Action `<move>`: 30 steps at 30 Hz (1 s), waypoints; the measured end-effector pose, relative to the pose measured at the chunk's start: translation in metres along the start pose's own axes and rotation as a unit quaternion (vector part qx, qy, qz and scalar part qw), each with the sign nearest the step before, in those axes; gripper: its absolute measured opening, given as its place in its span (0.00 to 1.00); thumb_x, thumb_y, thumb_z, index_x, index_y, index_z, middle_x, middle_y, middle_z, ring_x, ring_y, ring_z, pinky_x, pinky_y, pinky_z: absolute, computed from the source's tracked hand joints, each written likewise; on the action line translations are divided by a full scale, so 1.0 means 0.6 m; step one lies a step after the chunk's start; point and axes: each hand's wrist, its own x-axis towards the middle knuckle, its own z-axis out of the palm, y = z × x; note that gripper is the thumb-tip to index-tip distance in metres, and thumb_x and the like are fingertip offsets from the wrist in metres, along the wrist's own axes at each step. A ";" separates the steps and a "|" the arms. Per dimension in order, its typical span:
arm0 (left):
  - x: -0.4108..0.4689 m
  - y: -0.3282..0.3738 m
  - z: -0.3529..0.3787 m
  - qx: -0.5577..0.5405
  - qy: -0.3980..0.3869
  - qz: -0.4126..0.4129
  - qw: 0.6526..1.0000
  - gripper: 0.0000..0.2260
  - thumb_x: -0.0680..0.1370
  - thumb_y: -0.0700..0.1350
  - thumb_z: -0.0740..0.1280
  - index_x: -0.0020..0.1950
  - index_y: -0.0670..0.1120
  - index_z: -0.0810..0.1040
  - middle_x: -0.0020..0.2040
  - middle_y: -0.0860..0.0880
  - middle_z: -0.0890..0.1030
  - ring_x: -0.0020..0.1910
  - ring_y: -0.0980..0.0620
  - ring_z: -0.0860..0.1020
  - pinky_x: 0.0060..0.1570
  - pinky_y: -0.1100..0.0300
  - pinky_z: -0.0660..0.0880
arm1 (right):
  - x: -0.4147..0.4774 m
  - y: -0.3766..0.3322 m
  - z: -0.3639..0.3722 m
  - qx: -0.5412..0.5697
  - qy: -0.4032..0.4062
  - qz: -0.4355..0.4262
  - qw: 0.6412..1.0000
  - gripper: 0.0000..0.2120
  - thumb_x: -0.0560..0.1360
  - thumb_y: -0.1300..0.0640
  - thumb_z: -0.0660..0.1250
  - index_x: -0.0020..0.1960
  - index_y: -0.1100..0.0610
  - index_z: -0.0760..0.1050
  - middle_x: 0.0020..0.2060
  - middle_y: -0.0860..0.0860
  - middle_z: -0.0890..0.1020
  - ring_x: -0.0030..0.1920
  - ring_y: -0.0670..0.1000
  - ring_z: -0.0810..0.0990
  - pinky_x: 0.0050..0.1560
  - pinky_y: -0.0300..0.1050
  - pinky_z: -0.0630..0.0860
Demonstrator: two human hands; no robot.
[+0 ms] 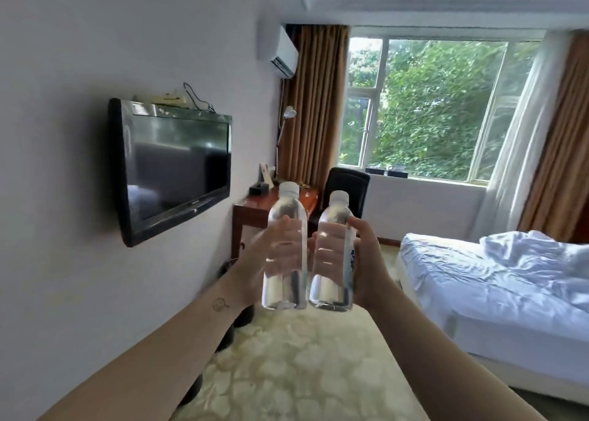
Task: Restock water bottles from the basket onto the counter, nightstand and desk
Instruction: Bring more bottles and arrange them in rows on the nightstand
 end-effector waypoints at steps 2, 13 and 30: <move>0.043 -0.038 0.052 0.059 0.047 0.003 0.997 0.20 0.74 0.63 0.67 0.55 0.49 0.80 0.44 0.53 0.83 0.40 0.57 0.81 0.36 0.62 0.79 | -0.029 -0.042 -0.059 0.010 0.007 -0.014 1.000 0.12 0.71 0.45 0.64 0.41 0.55 0.74 0.33 0.49 0.72 0.33 0.47 0.71 0.35 0.40 0.71; 0.210 -0.185 0.303 -0.064 -0.071 -0.103 0.990 0.21 0.67 0.61 0.74 0.47 0.44 0.82 0.40 0.44 0.81 0.36 0.47 0.80 0.37 0.54 0.78 | -0.159 -0.216 -0.303 -0.091 0.120 -0.138 0.979 0.09 0.75 0.55 0.63 0.50 0.60 0.75 0.38 0.56 0.77 0.35 0.53 0.78 0.36 0.44 0.77; 0.455 -0.339 0.479 0.000 -0.205 -0.112 0.972 0.31 0.68 0.59 0.71 0.64 0.40 0.73 0.43 0.45 0.81 0.38 0.49 0.80 0.41 0.55 0.77 | -0.170 -0.339 -0.538 -0.132 0.300 -0.176 0.928 0.23 0.74 0.43 0.66 0.56 0.62 0.73 0.36 0.56 0.80 0.33 0.52 0.81 0.33 0.45 0.80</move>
